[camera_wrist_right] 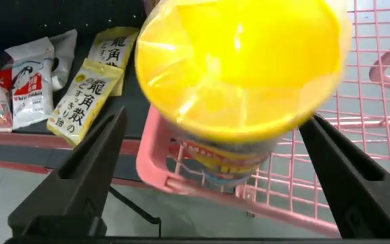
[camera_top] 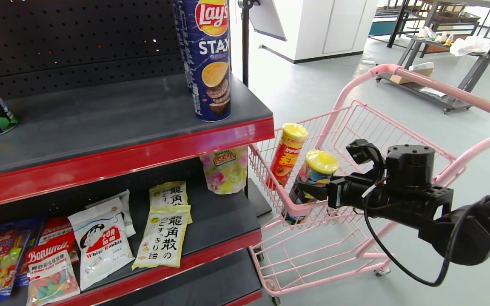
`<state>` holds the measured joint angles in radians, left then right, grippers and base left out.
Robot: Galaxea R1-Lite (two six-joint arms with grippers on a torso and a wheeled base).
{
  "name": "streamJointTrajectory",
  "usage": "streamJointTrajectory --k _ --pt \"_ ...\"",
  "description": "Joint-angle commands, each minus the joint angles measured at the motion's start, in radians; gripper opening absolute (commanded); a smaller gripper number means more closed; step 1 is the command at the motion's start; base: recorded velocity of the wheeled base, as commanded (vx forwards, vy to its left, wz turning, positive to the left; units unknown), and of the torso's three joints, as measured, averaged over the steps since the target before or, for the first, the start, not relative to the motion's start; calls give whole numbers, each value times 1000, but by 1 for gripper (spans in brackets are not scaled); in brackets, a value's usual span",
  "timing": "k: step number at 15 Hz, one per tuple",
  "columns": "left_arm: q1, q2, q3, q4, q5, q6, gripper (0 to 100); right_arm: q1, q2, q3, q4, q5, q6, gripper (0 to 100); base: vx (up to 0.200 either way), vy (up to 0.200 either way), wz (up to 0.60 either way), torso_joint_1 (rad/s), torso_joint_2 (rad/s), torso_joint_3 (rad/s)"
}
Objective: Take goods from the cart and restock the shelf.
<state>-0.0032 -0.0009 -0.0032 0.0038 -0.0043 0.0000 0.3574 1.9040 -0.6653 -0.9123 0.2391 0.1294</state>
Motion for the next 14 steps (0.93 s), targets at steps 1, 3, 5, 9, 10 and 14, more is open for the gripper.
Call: streamJointTrajectory --k 1,3,5,9,10,14 --pt "0 1 0 1 0 0 100 2 75 -33 -31 3 1 100 0 0 0 0 0 0" --pt "0 1 0 -1 0 2 100 -2 107 -33 -60 3 1 100 0 0 0 0 0 0" --pt "0 1 0 -1 0 2 100 -2 148 -42 -105 2 3 100 0 0 0 0 0 0" --pt "0 1 0 -1 0 2 100 -2 181 -60 -123 2 4 0 0 0 0 0 0 0" --pt "0 1 0 -1 0 2 100 0 185 -76 -125 5 13 0 0 0 0 0 0 0" --pt "0 1 0 -1 0 2 100 0 153 -92 -123 0 13 0 0 0 0 0 0 0"
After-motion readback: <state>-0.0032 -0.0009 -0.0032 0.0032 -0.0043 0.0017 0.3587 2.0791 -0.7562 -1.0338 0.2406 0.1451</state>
